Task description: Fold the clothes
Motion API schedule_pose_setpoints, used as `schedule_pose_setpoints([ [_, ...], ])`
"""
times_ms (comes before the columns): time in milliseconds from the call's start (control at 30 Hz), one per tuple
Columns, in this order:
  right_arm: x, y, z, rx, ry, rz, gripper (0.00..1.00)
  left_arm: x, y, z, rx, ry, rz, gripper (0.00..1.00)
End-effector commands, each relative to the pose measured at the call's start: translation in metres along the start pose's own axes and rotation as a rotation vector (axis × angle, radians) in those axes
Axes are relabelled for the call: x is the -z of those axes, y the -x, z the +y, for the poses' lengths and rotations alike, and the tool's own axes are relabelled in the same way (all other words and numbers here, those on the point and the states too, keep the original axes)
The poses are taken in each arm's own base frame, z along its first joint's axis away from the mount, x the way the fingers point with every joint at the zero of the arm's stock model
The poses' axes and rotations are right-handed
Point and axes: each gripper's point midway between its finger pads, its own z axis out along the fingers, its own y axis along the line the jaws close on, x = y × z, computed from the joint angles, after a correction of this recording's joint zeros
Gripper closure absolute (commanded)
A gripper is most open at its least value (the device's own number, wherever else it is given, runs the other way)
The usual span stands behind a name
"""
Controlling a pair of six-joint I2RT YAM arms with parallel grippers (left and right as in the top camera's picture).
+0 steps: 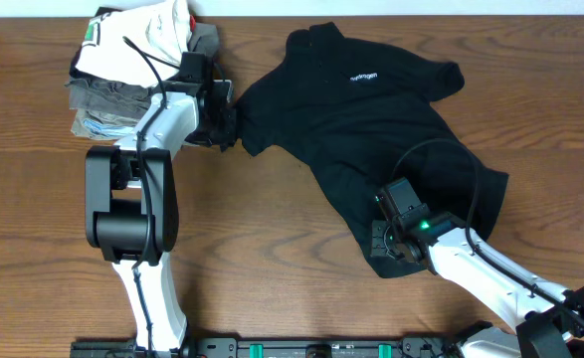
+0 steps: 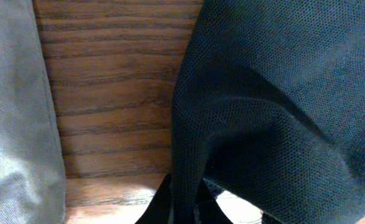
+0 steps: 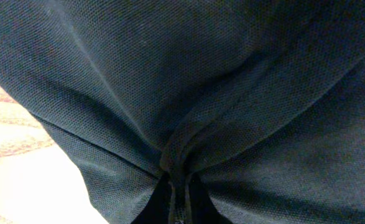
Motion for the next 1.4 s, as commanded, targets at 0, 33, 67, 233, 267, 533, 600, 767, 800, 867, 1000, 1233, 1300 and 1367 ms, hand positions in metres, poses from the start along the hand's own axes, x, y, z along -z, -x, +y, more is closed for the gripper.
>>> schedule_pose_setpoints([
  [0,0.002,0.008,-0.001,0.007,-0.014,-0.013,0.99,0.000,0.002,0.008,0.005,0.038,0.003,0.94],
  [33,0.005,0.012,0.000,0.012,-0.011,-0.019,0.99,0.002,0.003,0.009,0.005,0.046,0.000,0.94],
  [67,0.010,0.018,0.003,0.020,-0.007,-0.029,0.99,0.006,0.004,0.011,0.005,0.060,-0.005,0.94],
  [233,0.042,0.050,0.008,0.043,0.002,-0.076,0.99,0.031,0.014,0.012,-0.001,0.095,-0.048,0.94],
  [267,0.049,0.056,0.007,0.046,0.002,-0.083,0.99,0.038,0.016,0.011,-0.003,0.094,-0.063,0.94],
  [533,0.104,0.094,-0.002,0.045,-0.015,-0.119,0.99,0.107,0.036,0.006,-0.018,0.134,-0.211,0.94],
  [600,0.117,0.101,-0.004,0.044,-0.016,-0.133,0.99,0.128,0.039,0.006,-0.019,0.157,-0.255,0.94],
  [767,0.131,0.110,-0.011,0.047,-0.022,-0.158,0.99,0.169,0.045,0.000,-0.027,0.160,-0.348,0.94],
  [800,0.131,0.110,-0.013,0.042,-0.024,-0.156,0.99,0.173,0.046,-0.001,-0.028,0.160,-0.358,0.94],
  [867,0.132,0.110,-0.017,0.034,-0.031,-0.152,0.99,0.180,0.046,-0.002,-0.029,0.159,-0.373,0.94],
  [1000,0.144,0.115,-0.027,0.018,-0.042,-0.194,0.99,0.187,0.046,-0.004,-0.030,0.158,-0.387,0.94],
  [1233,0.186,0.128,-0.061,-0.048,-0.075,-0.323,0.99,0.200,0.047,-0.006,-0.029,0.155,-0.417,0.94],
  [1300,0.187,0.126,-0.071,-0.069,-0.086,-0.314,0.99,0.200,0.047,-0.006,-0.027,0.154,-0.417,0.94],
  [1367,0.182,0.120,-0.076,-0.083,-0.095,-0.277,0.99,0.200,0.046,-0.006,-0.019,0.152,-0.417,0.94],
])
